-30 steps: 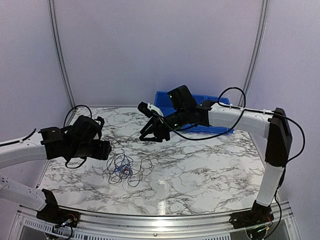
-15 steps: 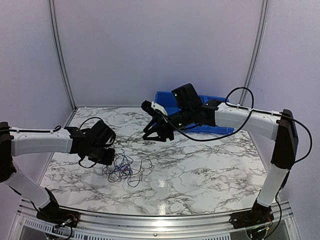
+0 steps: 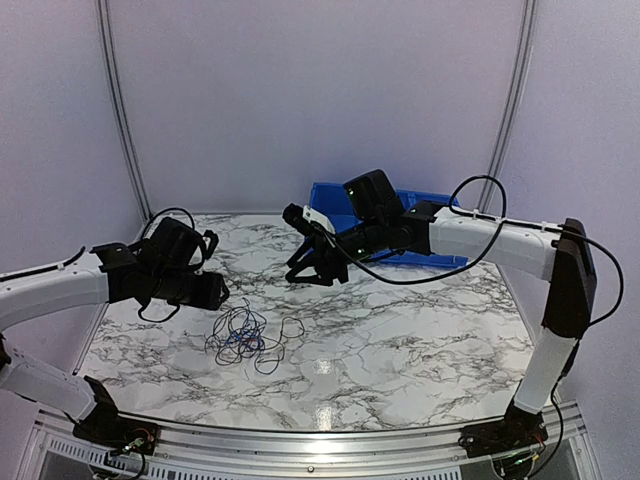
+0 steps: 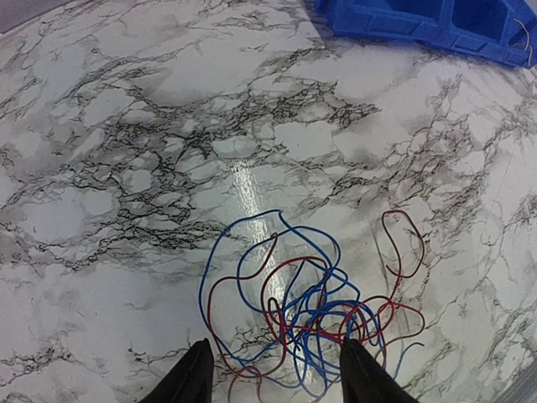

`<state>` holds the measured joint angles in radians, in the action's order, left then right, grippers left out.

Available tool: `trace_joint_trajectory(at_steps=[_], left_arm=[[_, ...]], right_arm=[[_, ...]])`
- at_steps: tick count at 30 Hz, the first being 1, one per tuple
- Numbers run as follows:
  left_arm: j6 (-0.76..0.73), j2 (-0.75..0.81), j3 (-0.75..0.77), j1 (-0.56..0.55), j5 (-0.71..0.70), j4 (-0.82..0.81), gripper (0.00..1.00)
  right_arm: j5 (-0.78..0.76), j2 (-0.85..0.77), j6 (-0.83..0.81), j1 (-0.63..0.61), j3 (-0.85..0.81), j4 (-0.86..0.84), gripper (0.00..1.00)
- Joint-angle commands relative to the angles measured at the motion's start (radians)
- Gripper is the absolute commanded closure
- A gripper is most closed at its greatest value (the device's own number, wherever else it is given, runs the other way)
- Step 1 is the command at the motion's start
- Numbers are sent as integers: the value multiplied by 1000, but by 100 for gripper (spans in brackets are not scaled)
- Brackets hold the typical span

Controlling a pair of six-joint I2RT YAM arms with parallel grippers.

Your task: Untangle the cables

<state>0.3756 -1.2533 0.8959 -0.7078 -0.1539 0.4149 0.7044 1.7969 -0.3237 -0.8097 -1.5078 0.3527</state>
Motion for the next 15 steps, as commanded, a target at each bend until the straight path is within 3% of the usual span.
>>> trace_joint_trajectory(at_steps=[1,3,7,12,15], left_arm=[[-12,-73,-33,3,35,-16,45],[-13,-132,-29,3,43,-17,49],[-18,-233,-6,4,46,-15,65],[-35,-262,40,4,56,20,100],[-39,-186,91,4,12,89,100]], right_arm=[[9,0,-2,-6,-6,-14,58],[7,-1,-3,-7,-6,-12,58],[-4,-11,-14,-8,7,-11,58],[-21,-28,-26,-8,30,-18,58],[-23,-31,-28,-8,32,-18,58]])
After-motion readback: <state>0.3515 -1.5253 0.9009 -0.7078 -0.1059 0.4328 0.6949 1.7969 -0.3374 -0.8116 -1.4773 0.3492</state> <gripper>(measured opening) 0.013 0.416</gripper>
